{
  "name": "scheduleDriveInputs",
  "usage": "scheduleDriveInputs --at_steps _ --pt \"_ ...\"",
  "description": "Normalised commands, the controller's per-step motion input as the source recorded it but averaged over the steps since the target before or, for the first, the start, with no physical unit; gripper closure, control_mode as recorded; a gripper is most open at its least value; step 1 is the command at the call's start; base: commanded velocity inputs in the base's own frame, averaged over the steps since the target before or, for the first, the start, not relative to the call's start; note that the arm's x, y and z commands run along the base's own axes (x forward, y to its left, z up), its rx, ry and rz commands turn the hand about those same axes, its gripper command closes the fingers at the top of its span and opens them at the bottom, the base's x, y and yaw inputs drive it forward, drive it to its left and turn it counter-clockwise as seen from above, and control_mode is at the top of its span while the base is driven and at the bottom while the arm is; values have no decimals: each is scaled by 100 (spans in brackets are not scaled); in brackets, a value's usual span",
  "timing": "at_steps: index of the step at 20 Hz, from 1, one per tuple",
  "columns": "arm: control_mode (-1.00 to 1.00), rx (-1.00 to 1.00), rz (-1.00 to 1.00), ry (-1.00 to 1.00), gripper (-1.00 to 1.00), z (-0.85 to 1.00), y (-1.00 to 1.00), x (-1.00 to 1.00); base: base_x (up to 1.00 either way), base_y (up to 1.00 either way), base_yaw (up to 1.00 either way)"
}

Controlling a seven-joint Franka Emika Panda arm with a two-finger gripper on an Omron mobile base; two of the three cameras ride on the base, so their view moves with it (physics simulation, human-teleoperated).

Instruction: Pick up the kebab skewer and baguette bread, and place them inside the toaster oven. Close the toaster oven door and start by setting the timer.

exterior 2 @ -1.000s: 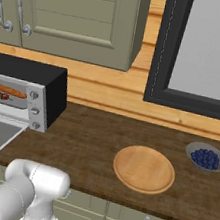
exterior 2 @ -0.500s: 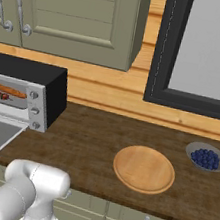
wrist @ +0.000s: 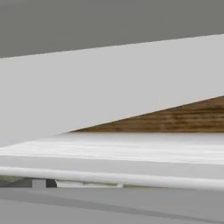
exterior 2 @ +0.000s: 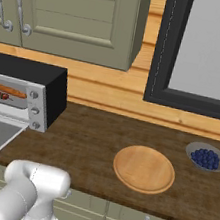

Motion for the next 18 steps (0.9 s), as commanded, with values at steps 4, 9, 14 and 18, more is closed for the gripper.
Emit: scheduleDriveInputs --at_steps 4,9,14,18 --pt "-100 -6 0 -5 -100 70 -7 60 0 0 0" --pt "-100 -2 0 -13 -100 70 -7 76 0 0 0" --pt "-100 -1 0 -11 -100 79 -8 81 0 0 0" --pt "-100 0 0 -9 -100 80 -18 91 0 0 0"
